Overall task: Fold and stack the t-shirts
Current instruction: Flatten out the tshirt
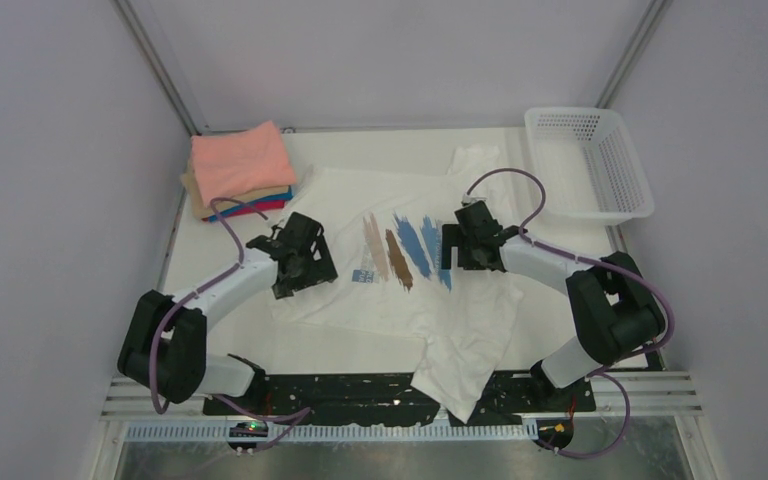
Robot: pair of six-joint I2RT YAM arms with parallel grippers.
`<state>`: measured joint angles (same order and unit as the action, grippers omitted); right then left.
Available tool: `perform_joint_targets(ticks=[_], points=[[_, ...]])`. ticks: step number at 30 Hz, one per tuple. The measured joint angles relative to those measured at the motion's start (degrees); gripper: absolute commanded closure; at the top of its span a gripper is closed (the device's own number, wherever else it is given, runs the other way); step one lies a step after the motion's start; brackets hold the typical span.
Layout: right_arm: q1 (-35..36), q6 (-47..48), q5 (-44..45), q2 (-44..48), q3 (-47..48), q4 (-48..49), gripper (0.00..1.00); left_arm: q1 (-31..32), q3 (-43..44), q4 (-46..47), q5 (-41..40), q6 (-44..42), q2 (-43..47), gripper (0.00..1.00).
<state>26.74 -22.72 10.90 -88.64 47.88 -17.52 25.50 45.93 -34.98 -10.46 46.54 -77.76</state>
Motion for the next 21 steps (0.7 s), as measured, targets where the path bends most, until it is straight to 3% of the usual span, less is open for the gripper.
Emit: perform_joint_targets(ticks=[11,21], points=[[-2.6,-0.1,0.2,-1.2,0.0,-0.5,0.05,-1.3,-3.4,-1.2,-2.3,1.2,-2.3,0.0],[-4.0,-0.1,0.3,-1.4,0.0,-0.8,0.05,-8.8,-6.1,-14.3,-12.3,7.2,4.3,0.0]])
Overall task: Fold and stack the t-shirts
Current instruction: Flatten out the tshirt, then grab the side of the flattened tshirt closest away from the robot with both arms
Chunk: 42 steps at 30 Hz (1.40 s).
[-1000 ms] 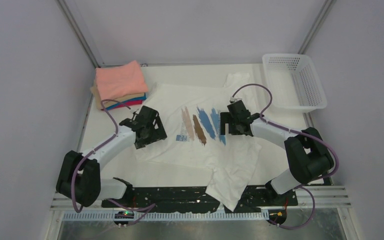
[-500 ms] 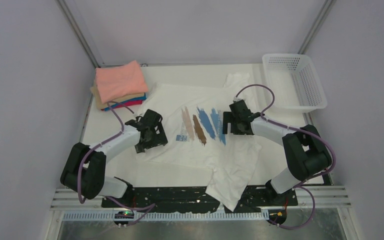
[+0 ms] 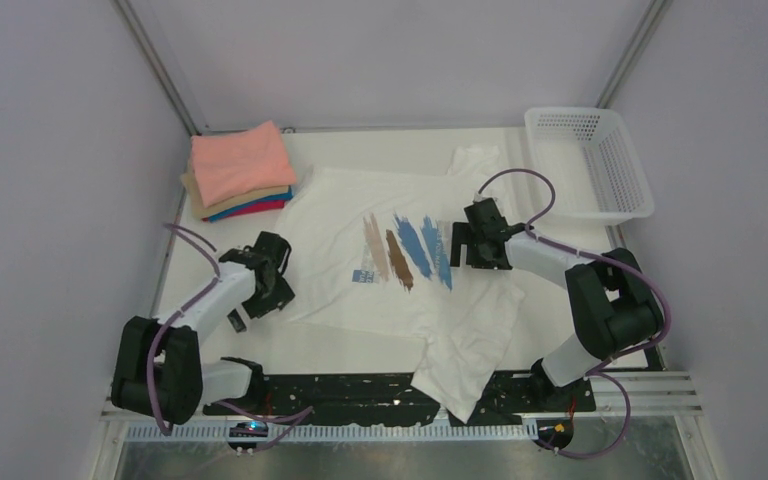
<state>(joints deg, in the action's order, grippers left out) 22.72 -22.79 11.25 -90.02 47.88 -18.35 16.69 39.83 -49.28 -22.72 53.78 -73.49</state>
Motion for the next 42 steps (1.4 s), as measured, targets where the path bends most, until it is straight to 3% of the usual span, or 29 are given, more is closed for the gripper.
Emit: perform_joint_targets(ticks=[5,10,17,22,30,32,34,35,42], points=[[-0.1,0.1,0.0,0.0,0.0,0.0,0.05,-7.4,-3.0,-3.3,-2.0,0.4,4.9,0.0],[-0.2,0.1,-0.1,0.0,0.0,-0.1,0.05,-8.1,-2.7,-2.8,-2.4,-0.3,8.2,0.01],[-0.1,0.6,-0.3,0.0,0.0,-0.1,0.05,-15.5,-4.3,1.8,0.4,-2.8,8.6,0.18],[-0.1,1.0,-0.2,0.0,0.0,-0.1,0.05,-16.1,-7.6,4.6,4.1,-3.7,9.6,0.25],[-0.2,1.4,0.2,0.0,0.0,-0.1,0.05,-18.7,-7.9,5.9,5.4,-4.5,7.8,0.49],[-0.2,1.5,0.3,0.1,0.1,-0.1,0.05,-19.0,-7.6,6.2,5.8,-4.6,6.7,0.64],[-0.2,1.6,0.8,0.4,0.1,-0.3,0.05,-19.1,-7.1,7.2,7.1,-4.9,5.5,0.93],[-0.2,1.6,1.0,0.6,0.1,-0.3,0.05,-19.1,-6.9,7.9,8.0,-5.1,4.9,1.0],[-0.1,2.2,3.3,6.8,0.2,-3.4,0.05,-19.1,-5.0,9.3,10.8,-6.9,2.0,1.0]])
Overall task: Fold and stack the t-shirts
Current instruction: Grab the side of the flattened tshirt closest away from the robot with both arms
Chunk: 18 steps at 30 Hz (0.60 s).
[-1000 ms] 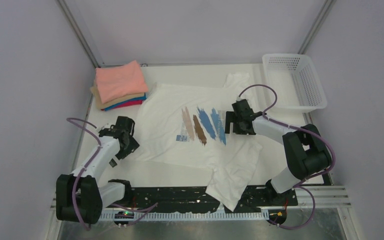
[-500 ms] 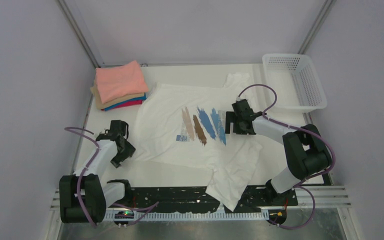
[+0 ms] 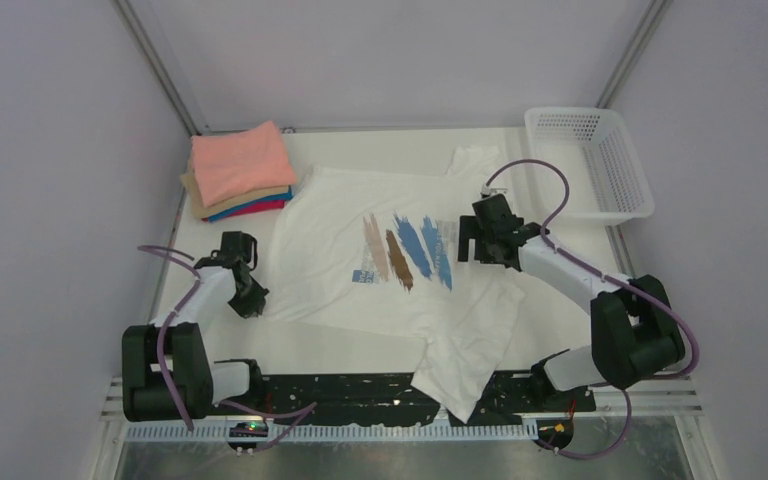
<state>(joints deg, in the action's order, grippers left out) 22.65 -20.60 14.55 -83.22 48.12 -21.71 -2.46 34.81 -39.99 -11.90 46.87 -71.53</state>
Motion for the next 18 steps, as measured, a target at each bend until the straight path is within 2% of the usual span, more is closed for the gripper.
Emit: perform_joint_targets(ticks=[3,5,9,12,18], points=[[1.7,0.9,1.4,3.8,1.1,-4.1,0.04,-0.1,0.0,0.1,0.0,0.0,0.2,1.0],[5.4,1.0,2.8,5.7,2.6,-7.7,0.03,-0.1,-0.5,0.4,-0.1,0.2,0.9,1.0],[19.6,0.0,3.6,7.5,4.3,-14.3,0.01,-0.1,-1.4,0.5,-0.1,0.5,2.8,1.0],[28.4,-1.6,-0.1,10.0,1.6,-17.5,0.09,-0.1,-2.1,0.5,-0.3,0.5,4.0,1.0],[41.5,-4.9,-12.3,17.6,-5.5,-24.4,0.25,-0.1,-2.8,0.5,-0.3,0.5,6.1,1.0]])
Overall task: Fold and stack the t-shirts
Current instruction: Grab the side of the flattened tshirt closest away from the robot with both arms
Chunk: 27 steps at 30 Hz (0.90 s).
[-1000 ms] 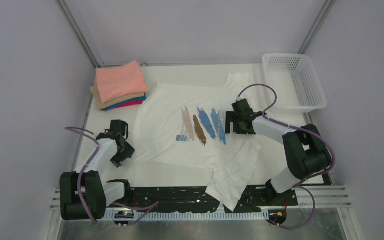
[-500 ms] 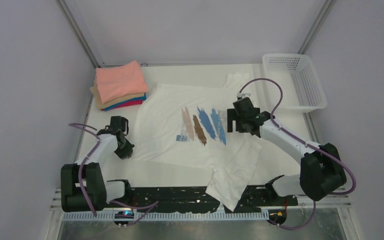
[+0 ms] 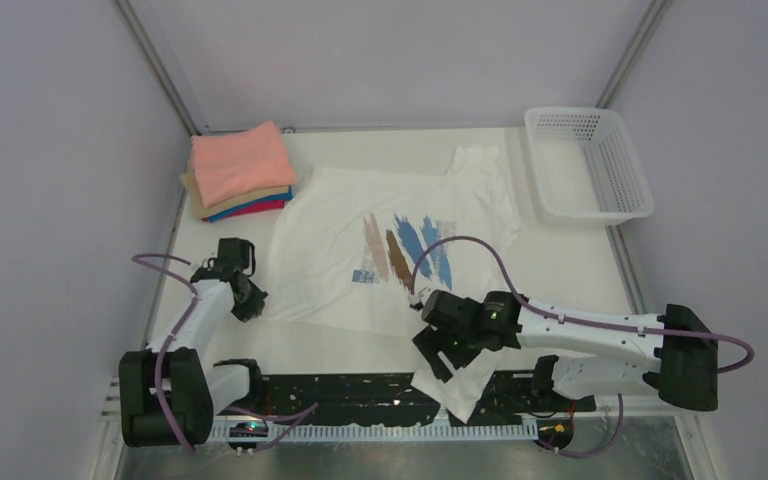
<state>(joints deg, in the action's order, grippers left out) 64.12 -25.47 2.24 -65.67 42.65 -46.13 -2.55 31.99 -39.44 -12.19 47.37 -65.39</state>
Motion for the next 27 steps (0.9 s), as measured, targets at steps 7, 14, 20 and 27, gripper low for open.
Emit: perform_joint_targets(ticks=[7,14,20,27], points=[[10.9,-1.6,-11.9,-2.1,-1.9,-2.3,0.38,0.0,-0.6,0.0,0.0,0.0,2.3,1.0],[14.1,-1.6,-16.5,-5.4,-3.9,-3.9,0.41,0.0,-1.1,0.1,0.0,0.0,2.4,1.0],[14.6,-2.5,-15.6,-10.5,-5.9,-1.4,0.59,0.0,-1.1,0.2,0.0,0.0,2.4,1.0],[14.6,-5.7,-11.0,-11.2,-5.5,-3.4,0.94,0.0,-1.1,-0.3,-0.5,0.2,4.0,1.0]])
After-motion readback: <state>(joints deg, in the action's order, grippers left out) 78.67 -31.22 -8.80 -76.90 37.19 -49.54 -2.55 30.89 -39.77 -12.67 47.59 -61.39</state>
